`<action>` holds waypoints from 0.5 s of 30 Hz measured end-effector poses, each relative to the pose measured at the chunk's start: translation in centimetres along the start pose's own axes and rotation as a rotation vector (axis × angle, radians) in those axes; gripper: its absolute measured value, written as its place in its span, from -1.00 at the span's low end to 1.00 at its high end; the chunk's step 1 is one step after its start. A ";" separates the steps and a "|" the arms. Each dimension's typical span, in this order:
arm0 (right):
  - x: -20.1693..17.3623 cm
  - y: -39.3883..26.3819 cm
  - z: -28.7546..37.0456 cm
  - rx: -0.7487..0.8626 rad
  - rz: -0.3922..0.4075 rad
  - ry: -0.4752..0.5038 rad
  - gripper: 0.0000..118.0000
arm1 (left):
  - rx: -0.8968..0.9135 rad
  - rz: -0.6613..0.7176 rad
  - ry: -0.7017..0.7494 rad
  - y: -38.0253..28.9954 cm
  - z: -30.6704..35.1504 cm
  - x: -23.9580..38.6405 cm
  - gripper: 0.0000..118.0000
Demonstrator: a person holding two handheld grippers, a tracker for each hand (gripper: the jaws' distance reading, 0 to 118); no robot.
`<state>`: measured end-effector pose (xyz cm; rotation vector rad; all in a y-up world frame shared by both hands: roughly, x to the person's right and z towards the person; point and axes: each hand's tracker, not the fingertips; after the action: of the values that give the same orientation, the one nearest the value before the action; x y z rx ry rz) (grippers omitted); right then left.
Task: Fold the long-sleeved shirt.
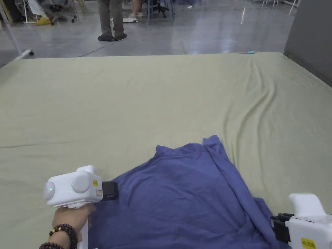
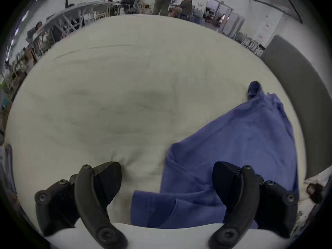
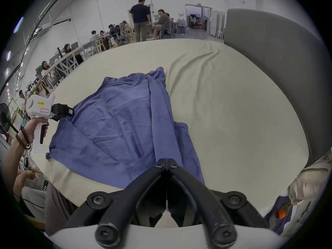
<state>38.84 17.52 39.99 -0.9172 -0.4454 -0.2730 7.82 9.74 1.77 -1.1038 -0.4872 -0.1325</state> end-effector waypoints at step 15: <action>-9.3 25.6 -17.0 -0.038 0.320 0.189 0.68 | 0.120 -0.014 -0.098 1.0 6.0 -1.7 -1.00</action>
<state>45.54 18.99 8.66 -0.9744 -0.1156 -0.0740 4.76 15.22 2.33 -0.9924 -0.5830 -0.0611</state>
